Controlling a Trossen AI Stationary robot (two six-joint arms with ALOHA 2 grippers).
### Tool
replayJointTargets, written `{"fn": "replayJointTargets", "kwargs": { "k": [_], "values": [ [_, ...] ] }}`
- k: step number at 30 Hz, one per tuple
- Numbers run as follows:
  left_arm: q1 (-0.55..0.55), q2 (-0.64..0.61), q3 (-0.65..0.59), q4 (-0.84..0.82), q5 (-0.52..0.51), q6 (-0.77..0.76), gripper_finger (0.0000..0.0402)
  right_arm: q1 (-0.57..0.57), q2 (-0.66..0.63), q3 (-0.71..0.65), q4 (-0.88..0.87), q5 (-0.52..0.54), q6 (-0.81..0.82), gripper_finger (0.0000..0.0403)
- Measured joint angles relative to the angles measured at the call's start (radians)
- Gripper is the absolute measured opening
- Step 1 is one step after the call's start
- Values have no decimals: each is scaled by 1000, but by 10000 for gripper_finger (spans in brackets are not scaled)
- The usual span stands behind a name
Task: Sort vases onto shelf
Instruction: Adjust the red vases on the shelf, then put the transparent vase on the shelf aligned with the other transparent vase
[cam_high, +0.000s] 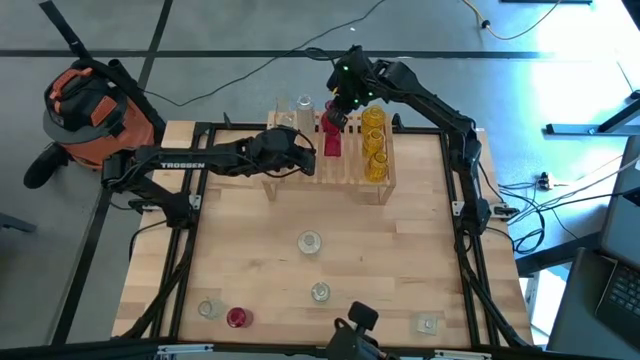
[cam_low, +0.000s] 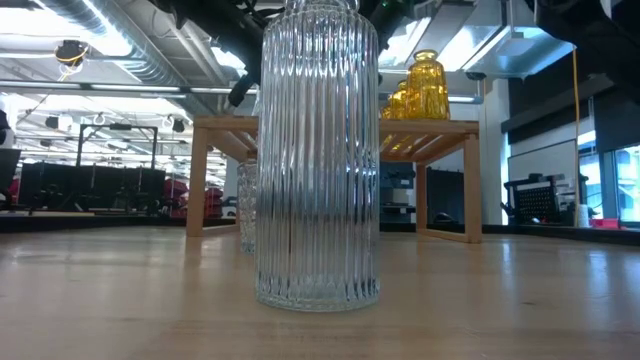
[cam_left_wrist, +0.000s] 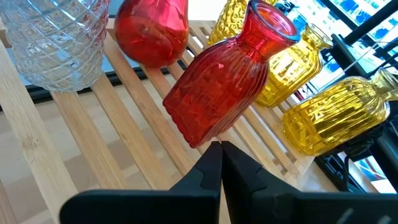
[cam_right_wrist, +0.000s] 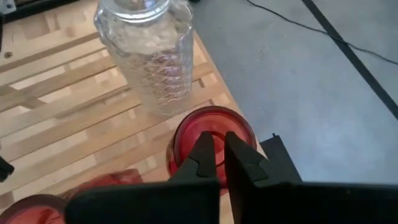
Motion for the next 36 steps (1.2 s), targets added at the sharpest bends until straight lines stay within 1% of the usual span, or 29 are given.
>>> {"fn": "replayJointTargets", "kwargs": {
  "k": [6,12,15,25,28,31,34,36],
  "values": [
    [0,0,0,0,0,0,0,0,-2,2,-34,9,-2,0],
    [0,0,0,0,-5,0,0,0,-2,2,-27,10,-4,0],
    [0,0,0,0,-6,0,0,0,-6,2,-27,29,-4,0],
    [0,0,0,0,-7,0,0,-1,-66,1,9,33,-4,0],
    [-2,-4,0,-3,-31,8,0,-1,-92,1,17,33,13,0],
    [-10,-57,-1,-71,-103,26,0,-1,-135,1,17,30,39,0],
    [-26,-163,-1,-200,-176,32,0,3,-201,0,7,0,64,0],
    [-47,-240,-1,-269,-200,52,0,8,-261,0,-10,-41,73,0]
  ]
}}
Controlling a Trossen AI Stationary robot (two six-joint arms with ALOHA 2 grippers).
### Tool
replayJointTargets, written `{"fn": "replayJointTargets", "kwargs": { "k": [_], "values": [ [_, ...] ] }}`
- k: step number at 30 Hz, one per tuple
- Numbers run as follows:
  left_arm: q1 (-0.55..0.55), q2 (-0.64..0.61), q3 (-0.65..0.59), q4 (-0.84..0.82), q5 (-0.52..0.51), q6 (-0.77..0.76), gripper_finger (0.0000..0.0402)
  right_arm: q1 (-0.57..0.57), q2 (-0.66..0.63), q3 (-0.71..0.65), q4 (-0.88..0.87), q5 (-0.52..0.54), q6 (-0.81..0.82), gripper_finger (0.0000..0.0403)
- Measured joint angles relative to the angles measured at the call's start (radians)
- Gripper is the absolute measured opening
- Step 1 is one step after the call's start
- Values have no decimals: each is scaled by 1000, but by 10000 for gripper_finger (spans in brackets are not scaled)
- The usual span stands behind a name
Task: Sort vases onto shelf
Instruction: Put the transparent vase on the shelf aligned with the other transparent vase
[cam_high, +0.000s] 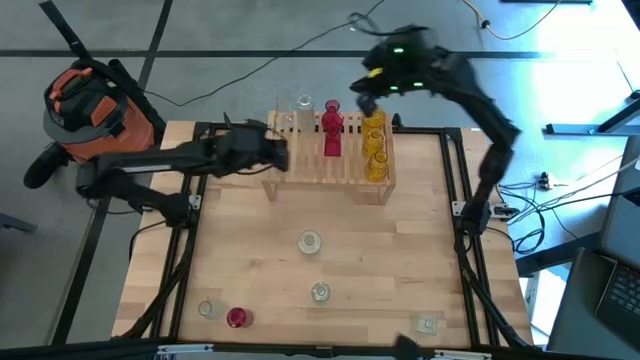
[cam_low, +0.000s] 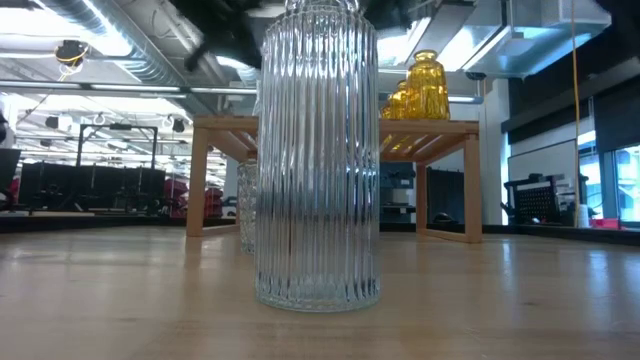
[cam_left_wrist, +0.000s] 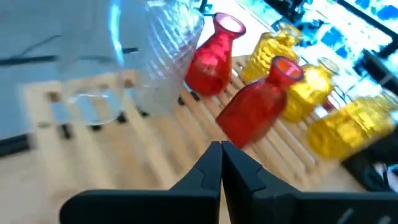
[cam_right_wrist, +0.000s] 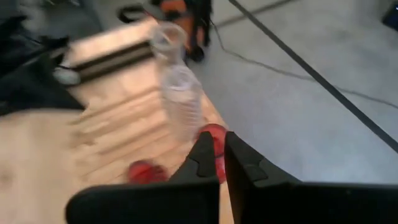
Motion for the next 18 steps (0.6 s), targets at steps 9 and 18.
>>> {"fn": "replayJointTargets", "kwargs": {
  "k": [9,18],
  "values": [
    [-225,-274,0,-370,157,43,0,109,-219,-29,-152,-75,-8,0],
    [-620,-245,-105,-285,668,-169,0,227,-350,-136,-210,32,38,0]
  ]
}}
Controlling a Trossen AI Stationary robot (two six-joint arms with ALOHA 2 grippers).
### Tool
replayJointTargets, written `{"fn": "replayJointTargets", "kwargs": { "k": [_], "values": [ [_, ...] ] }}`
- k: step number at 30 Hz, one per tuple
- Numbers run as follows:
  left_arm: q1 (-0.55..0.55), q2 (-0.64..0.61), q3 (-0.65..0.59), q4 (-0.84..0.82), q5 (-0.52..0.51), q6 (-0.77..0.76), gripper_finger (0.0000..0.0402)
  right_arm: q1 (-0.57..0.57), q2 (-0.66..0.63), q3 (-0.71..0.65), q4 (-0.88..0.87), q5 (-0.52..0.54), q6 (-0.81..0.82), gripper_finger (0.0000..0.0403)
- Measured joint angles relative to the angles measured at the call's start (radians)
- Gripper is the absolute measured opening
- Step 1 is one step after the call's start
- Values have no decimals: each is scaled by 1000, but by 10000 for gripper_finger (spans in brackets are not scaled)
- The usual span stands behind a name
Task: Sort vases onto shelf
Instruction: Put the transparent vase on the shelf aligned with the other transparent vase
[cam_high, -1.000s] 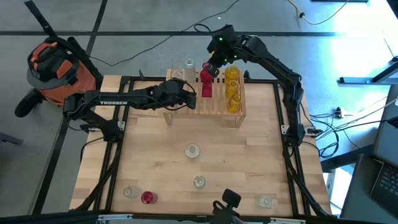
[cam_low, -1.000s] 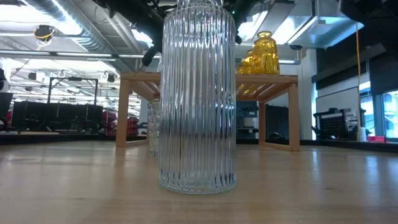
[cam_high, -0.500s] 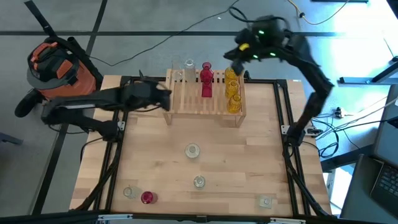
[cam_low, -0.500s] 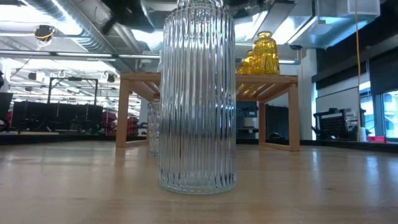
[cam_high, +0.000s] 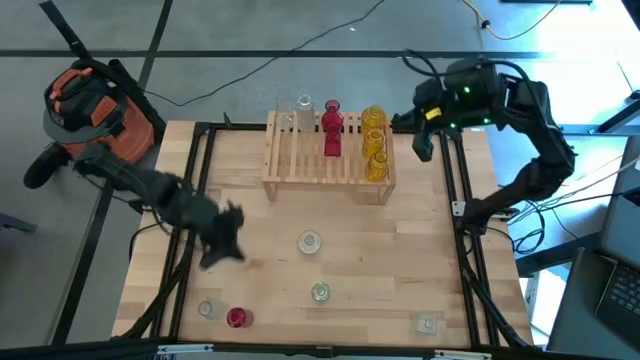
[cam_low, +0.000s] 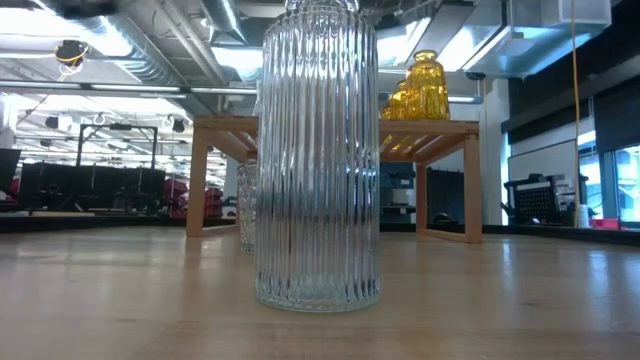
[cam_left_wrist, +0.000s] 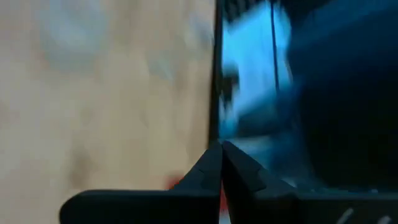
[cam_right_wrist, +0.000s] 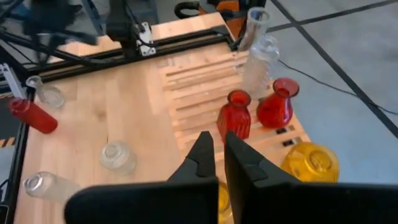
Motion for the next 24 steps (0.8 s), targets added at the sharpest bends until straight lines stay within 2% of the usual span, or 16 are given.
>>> {"fn": "replayJointTargets", "kwargs": {
  "k": [6,11,17,20,24],
  "values": [
    [-293,103,-6,80,37,-168,0,17,-62,-128,28,49,35,0],
    [-442,165,-6,88,2,-261,0,15,-87,-241,62,42,36,0],
    [-500,195,-6,-192,-3,-431,0,15,-98,-351,162,-26,36,0],
    [-502,196,-6,-228,-17,-430,14,15,-98,-391,200,-62,36,0],
    [-502,196,-6,-226,-41,-426,62,15,-98,-415,206,-109,58,0]
  ]
}}
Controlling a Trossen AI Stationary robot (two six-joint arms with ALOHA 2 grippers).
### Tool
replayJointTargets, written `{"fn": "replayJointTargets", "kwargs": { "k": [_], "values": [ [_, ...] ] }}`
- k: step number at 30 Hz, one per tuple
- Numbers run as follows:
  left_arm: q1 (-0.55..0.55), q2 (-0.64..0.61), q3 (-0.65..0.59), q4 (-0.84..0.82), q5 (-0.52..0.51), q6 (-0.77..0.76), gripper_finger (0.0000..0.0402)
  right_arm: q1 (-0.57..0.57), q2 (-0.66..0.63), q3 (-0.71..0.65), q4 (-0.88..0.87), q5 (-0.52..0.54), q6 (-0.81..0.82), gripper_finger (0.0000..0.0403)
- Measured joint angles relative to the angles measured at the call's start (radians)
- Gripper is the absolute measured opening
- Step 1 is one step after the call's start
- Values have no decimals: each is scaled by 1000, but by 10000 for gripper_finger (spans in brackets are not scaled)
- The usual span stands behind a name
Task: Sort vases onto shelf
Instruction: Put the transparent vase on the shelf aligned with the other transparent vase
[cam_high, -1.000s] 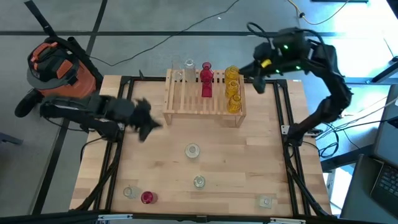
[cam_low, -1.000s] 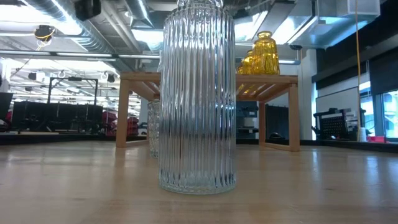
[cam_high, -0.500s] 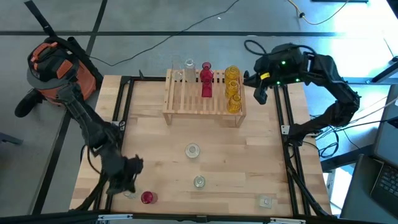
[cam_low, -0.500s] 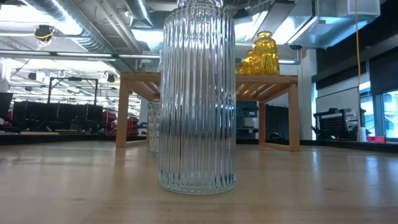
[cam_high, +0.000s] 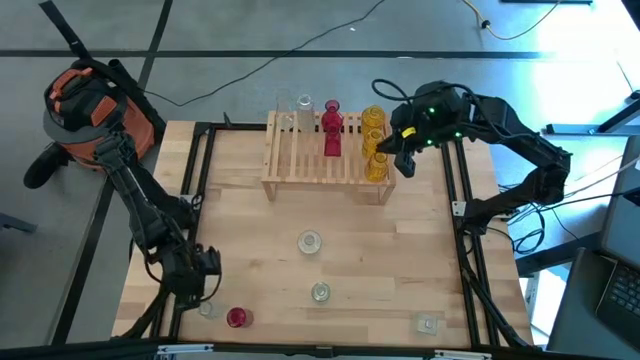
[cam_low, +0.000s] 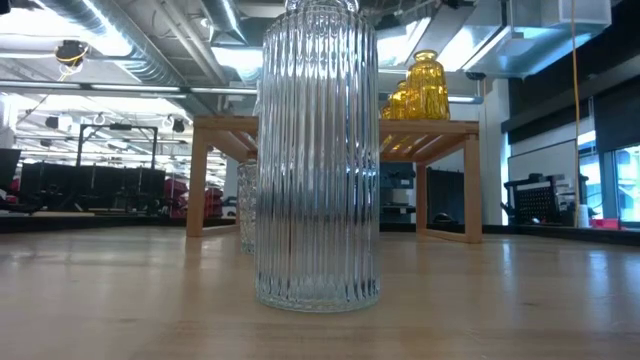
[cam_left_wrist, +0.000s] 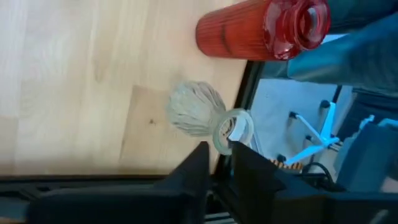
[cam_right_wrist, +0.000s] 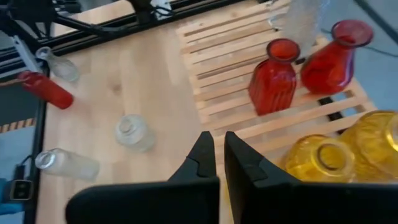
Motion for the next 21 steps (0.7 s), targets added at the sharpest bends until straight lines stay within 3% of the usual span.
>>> {"fn": "replayJointTargets", "kwargs": {
  "k": [5,9,21],
  "values": [
    [-1,0,0,0,23,1,132,0,-5,0,-3,-8,12,0],
    [-3,11,0,1,14,-14,166,0,-11,0,2,-8,13,0],
    [-3,199,-14,28,62,-23,158,0,-17,0,4,1,25,0]
  ]
}}
